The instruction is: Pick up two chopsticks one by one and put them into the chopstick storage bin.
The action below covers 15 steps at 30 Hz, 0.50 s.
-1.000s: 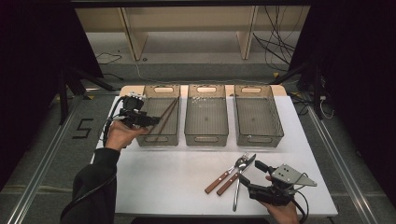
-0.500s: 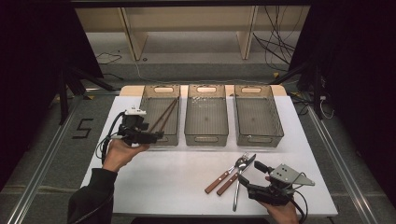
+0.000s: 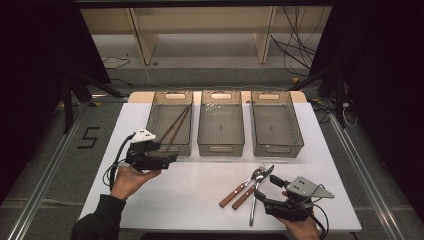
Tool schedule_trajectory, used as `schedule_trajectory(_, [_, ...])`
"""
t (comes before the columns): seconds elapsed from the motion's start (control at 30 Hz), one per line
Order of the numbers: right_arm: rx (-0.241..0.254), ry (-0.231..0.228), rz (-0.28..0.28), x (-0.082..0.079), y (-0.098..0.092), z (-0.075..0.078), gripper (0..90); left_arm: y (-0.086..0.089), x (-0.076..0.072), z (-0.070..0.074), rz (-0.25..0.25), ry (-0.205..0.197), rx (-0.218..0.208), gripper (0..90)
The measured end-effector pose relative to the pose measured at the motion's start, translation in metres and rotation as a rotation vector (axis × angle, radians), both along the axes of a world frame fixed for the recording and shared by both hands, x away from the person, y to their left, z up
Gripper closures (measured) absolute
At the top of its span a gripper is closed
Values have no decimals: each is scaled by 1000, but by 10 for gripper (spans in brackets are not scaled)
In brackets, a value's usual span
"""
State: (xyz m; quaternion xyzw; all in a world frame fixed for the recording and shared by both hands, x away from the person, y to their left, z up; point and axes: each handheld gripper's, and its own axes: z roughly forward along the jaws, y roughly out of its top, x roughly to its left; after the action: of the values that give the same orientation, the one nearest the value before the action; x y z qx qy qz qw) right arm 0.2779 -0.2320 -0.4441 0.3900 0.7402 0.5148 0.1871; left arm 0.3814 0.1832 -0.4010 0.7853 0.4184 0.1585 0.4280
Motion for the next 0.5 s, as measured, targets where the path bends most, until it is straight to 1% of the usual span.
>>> schedule_trajectory(0.07, [-12, 12, 5, 0, 1, -1, 310, -1, -5, 0, -7, -18, -15, 224])
schedule_trajectory(0.2, [-28, 30, 25, 1, 3, -2, 352, -1, -11, -5, -21, -20, -46, 219])
schedule_trajectory(0.37, [-45, 50, 54, 1, 7, -5, 388, 1, -19, -14, -39, -18, -54, 208])
schedule_trajectory(0.5, [-59, 73, 81, 2, 10, -8, 421, 4, -26, -20, -38, -31, -76, 200])
